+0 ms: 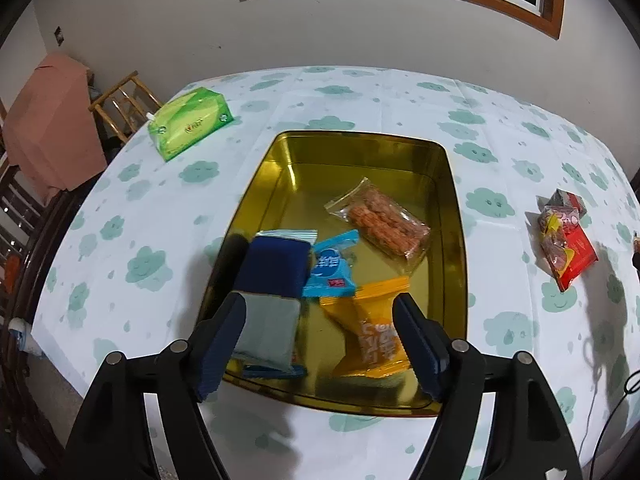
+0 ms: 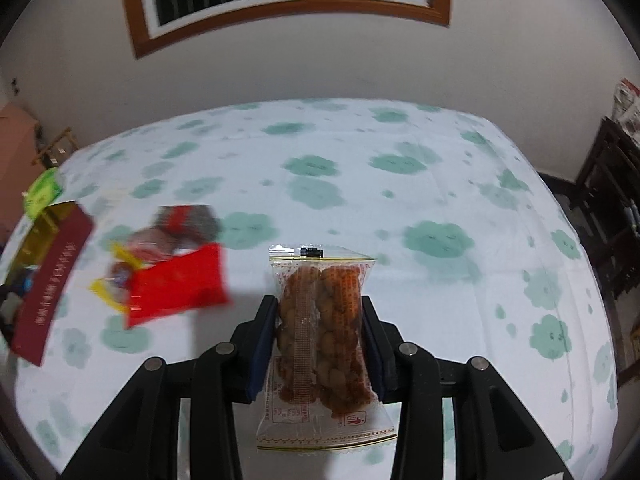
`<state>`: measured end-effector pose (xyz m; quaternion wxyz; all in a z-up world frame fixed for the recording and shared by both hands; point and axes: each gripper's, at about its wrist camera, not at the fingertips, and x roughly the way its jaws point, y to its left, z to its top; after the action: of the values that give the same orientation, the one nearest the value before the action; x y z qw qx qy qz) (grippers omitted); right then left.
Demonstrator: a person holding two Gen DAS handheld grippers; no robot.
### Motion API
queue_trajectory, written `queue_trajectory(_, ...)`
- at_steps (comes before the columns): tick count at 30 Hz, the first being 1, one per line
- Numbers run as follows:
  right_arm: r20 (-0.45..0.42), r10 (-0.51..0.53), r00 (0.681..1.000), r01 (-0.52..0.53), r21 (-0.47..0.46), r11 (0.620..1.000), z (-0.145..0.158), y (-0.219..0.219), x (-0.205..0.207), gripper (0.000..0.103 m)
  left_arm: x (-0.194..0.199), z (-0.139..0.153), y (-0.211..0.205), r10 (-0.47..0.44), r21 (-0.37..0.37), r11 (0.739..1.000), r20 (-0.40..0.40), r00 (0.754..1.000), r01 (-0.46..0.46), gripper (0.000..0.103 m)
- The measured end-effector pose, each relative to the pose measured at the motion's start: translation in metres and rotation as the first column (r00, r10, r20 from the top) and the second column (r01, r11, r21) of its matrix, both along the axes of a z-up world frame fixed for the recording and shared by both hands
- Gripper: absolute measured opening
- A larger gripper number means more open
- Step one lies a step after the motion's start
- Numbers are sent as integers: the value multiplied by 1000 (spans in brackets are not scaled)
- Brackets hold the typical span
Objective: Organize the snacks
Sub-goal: 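Carry the round-snack bag into the tin with the right tool and release it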
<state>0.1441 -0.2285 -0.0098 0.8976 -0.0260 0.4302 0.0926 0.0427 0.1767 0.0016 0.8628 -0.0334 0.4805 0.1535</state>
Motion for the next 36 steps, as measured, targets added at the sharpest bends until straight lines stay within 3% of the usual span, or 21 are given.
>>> queue_trajectory(10,37,209,977,-210,28,977,23,99,-33,40,-18,2,17,44,2,999,23,999,-44,76)
queue_trajectory(24,33,454,891,-455,84,887,29,227,-73,40,-42,-3,60,144,-26,989,28,989,-144,80)
queue_trajectory(36,19,565,825,-564,89,821,21,299,-83,40,-60,-3,92,211,-62,976,37,977,-208,81)
